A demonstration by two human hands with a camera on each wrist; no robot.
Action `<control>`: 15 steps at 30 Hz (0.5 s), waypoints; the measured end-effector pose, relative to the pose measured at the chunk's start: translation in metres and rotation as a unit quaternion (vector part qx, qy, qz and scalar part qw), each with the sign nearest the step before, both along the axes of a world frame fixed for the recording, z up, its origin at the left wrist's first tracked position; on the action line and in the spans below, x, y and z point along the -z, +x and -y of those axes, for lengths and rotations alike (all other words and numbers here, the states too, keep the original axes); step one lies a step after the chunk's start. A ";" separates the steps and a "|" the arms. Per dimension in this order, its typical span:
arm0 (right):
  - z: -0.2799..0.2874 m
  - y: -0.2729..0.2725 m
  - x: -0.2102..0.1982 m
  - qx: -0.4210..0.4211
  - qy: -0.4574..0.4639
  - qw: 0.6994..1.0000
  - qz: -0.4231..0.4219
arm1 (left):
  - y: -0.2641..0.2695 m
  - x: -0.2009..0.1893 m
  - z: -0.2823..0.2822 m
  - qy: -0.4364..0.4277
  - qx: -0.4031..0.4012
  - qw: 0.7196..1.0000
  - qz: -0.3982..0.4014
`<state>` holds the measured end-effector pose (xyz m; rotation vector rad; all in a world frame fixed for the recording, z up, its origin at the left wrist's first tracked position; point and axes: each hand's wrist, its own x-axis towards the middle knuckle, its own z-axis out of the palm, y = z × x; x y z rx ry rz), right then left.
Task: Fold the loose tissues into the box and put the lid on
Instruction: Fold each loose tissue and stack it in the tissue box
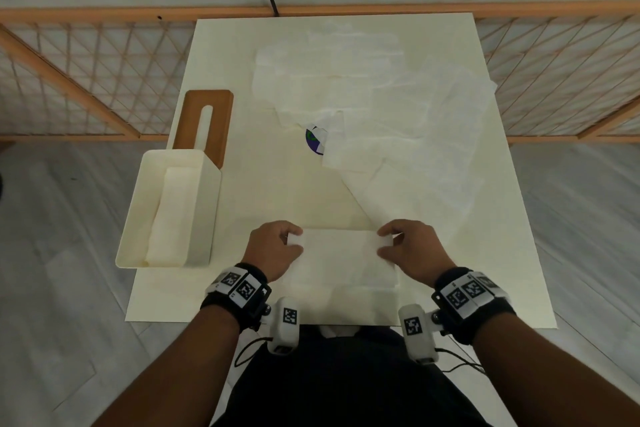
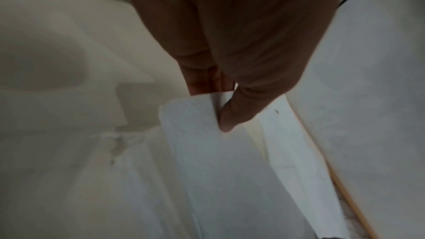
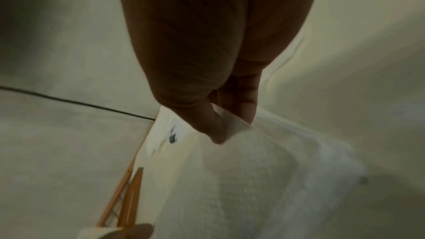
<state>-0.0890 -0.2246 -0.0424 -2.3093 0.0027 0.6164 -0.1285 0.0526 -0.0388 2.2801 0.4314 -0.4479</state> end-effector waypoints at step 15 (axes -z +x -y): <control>0.006 0.011 0.028 -0.027 -0.047 0.992 0.118 | -0.005 0.026 0.002 0.056 0.040 0.997 0.017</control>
